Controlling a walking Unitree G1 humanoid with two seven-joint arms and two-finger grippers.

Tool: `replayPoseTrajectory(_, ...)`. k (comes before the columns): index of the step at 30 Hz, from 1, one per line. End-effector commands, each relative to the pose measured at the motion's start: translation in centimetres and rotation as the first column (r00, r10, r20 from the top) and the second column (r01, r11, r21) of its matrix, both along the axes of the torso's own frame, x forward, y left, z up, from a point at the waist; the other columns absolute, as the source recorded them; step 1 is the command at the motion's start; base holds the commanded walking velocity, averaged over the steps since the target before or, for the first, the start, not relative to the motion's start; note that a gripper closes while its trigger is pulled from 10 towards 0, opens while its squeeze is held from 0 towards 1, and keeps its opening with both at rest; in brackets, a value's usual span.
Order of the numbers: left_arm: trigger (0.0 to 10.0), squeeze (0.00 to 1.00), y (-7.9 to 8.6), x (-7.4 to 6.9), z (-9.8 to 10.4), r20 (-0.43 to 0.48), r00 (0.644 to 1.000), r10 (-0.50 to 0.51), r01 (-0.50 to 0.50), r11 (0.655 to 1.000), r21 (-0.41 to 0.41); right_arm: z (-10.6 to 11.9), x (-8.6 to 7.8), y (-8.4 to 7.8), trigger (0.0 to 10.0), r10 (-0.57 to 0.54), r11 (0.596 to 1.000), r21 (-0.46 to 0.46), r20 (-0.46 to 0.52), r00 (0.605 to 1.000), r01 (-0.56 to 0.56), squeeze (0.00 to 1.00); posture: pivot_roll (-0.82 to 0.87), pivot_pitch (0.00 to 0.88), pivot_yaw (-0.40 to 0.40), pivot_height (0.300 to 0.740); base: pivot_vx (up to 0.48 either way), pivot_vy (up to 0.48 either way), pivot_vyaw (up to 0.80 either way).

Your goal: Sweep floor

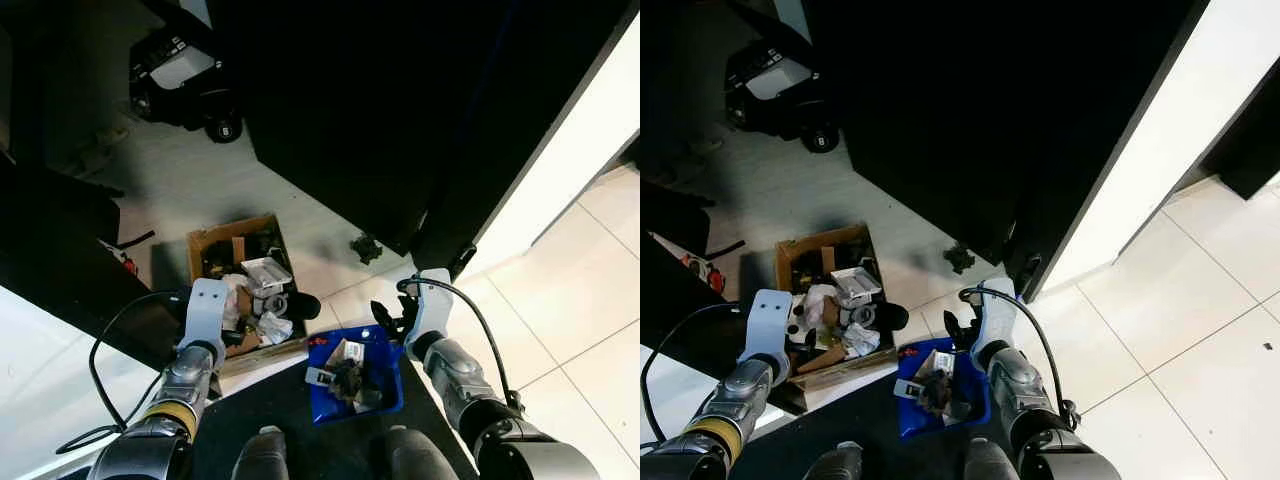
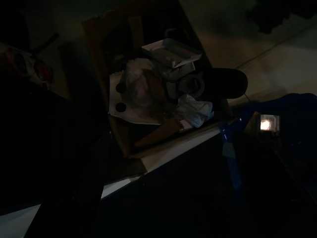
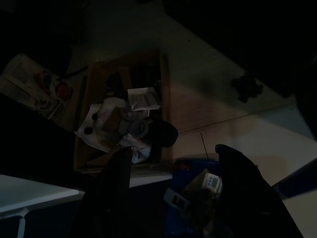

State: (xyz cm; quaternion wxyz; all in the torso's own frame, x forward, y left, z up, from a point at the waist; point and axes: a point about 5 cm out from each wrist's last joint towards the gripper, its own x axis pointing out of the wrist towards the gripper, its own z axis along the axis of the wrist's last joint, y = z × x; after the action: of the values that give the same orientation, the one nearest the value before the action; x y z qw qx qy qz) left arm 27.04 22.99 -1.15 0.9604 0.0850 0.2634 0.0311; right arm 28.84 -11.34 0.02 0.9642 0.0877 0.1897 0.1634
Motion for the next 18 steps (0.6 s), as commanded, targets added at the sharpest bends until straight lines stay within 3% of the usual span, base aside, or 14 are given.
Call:
replayPoseTrajectory(1, 10.0, 0.00, -0.32, -0.86, -0.87, -0.034, 0.999, 0.002, -0.003, 1.000, -0.015, -0.79, -0.68, -0.25, 10.0, -0.019, 1.000, 0.004, -0.041, 0.999, 0.019, 0.00, -0.08, 0.066, 0.009, 0.740, 0.000, 0.000, 0.00)
replayPoseTrajectory(18, 10.0, 0.00, -0.08, -1.28, -1.08, -0.037, 0.999, 0.006, -0.006, 1.000, -0.018, -1.02, -1.06, 0.00, 10.0, -0.010, 1.000, 0.009, -0.040, 0.999, 0.011, 0.00, -0.08, 0.058, 0.012, 0.740, 0.000, 0.000, 0.00)
